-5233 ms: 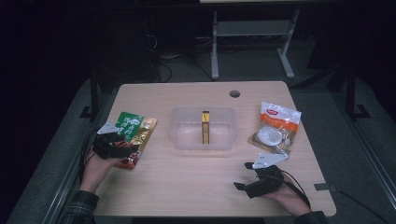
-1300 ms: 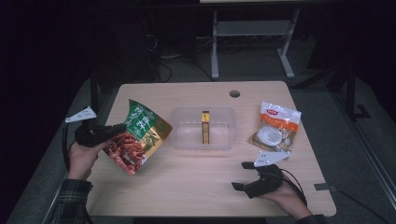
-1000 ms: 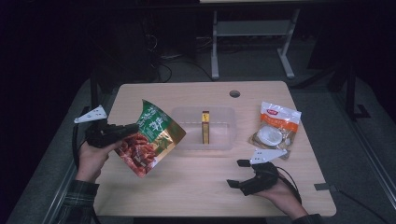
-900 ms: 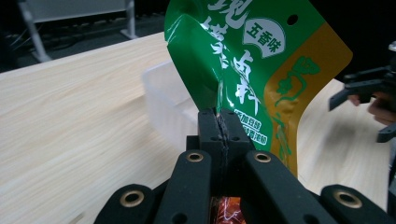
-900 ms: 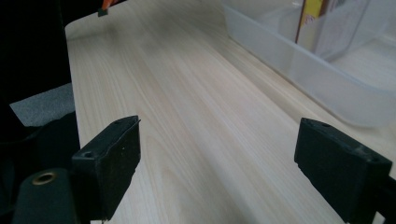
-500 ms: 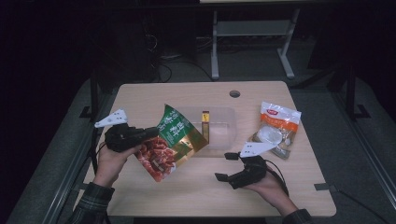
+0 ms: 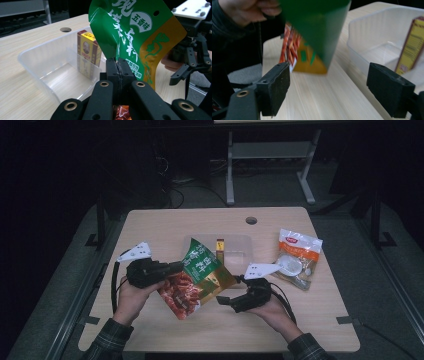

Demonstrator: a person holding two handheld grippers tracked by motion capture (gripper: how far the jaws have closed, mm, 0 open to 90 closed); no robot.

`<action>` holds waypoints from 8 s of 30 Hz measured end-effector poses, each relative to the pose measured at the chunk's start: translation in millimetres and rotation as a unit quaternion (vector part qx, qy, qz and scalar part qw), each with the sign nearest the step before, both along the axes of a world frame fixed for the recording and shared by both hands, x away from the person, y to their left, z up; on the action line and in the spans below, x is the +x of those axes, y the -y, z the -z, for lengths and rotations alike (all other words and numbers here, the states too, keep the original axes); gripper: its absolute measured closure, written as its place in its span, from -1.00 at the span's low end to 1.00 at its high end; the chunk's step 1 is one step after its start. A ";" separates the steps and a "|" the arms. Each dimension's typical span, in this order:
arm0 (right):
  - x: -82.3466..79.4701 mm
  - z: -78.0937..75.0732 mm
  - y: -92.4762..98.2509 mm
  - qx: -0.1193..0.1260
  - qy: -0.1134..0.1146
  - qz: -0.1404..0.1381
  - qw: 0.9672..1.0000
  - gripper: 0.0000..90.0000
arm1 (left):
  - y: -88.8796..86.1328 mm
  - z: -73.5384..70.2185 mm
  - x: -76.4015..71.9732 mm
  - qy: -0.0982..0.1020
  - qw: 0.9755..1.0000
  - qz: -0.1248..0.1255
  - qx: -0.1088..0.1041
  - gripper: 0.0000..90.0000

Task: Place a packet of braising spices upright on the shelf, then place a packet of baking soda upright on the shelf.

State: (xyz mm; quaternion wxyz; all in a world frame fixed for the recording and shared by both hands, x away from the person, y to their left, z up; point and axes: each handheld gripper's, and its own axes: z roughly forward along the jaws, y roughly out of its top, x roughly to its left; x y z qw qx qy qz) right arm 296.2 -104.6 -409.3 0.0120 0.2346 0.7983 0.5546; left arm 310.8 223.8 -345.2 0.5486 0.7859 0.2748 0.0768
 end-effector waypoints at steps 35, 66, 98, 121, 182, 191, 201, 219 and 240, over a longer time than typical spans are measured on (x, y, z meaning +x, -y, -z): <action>11.3 -12.6 -1.7 0.035 -0.035 -0.057 0.997 0.99 | 6.9 21.3 -17.8 -0.005 1.000 0.015 0.026 0.94; 19.1 -42.7 1.3 0.014 -0.005 -0.045 0.999 0.99 | -44.6 83.2 -45.8 -0.042 0.987 -0.037 0.152 -0.68; 64.0 -84.8 -10.2 0.038 0.019 0.081 0.996 0.99 | -36.5 97.1 -42.7 -0.027 0.984 -0.025 0.175 -0.68; 84.5 -65.0 -11.8 0.026 0.012 0.145 0.989 0.99 | -34.6 98.9 -41.9 -0.024 0.981 -0.016 0.189 -0.68; 96.5 -37.8 -44.2 -0.019 0.007 0.110 0.994 0.37 | -26.8 106.4 -39.3 -0.036 0.979 -0.004 0.201 -0.68; 82.5 -44.5 -36.8 -0.039 0.016 0.107 0.993 -0.04 | -26.6 106.1 -38.6 -0.032 0.978 -0.002 0.206 -0.67; 65.0 -49.1 -19.1 -0.049 0.024 0.093 0.994 -0.12 | -26.5 104.7 -38.6 -0.033 0.978 0.001 0.207 -0.67; 24.4 -33.0 21.3 -0.088 0.014 0.072 0.993 -0.14 | -24.2 105.4 -38.7 -0.036 0.979 0.008 0.202 -0.66; 3.3 8.4 73.3 -0.146 -0.036 0.081 0.985 -0.16 | -25.4 105.7 -39.9 -0.039 0.978 0.008 0.207 -0.66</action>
